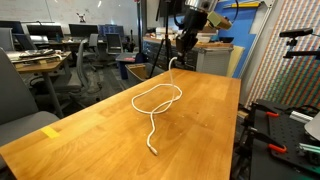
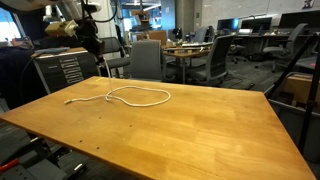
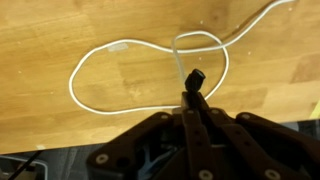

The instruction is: Tie a loose knot using the cable

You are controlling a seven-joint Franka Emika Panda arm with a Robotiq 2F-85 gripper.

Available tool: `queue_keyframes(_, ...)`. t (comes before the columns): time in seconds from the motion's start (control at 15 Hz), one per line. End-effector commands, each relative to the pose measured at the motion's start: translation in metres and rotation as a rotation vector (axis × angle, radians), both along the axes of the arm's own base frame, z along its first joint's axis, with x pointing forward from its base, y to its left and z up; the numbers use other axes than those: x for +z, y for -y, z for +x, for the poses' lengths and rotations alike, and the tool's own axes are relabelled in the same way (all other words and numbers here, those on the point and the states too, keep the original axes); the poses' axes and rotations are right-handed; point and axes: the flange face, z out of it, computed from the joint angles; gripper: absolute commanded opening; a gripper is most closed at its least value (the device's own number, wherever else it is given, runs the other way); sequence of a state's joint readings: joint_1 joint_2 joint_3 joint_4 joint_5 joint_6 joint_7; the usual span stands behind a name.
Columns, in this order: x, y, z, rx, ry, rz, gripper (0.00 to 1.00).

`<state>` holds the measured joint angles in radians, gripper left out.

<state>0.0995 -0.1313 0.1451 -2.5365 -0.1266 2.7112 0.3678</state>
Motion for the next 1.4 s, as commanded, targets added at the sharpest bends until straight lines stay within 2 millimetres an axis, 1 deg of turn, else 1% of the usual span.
queue_keyframes(0.0,-0.051,-0.035,0.027,0.067,-0.067,-0.114,0.01)
queue_keyframes(0.13,-0.055,-0.032,0.046,0.054,-0.063,-0.218,0.01)
queue_keyframes(0.2,-0.062,-0.031,0.059,0.041,-0.053,-0.272,0.01)
queue_keyframes(0.33,-0.086,-0.025,0.085,0.011,-0.03,-0.356,0.01)
queue_keyframes(0.4,-0.094,-0.022,0.097,0.001,-0.027,-0.399,0.01)
queue_keyframes(0.53,-0.116,-0.019,0.114,-0.009,-0.049,-0.444,0.01)
queue_keyframes(0.73,-0.154,-0.018,0.131,-0.016,-0.12,-0.461,0.01)
queue_keyframes(0.87,-0.175,-0.015,0.143,-0.037,-0.144,-0.475,0.01)
queue_keyframes(1.0,-0.193,-0.011,0.155,-0.061,-0.163,-0.481,0.01)
queue_keyframes(1.2,-0.209,-0.006,0.168,-0.108,-0.176,-0.476,0.01)
queue_keyframes(1.33,-0.215,-0.003,0.177,-0.146,-0.169,-0.465,0.01)
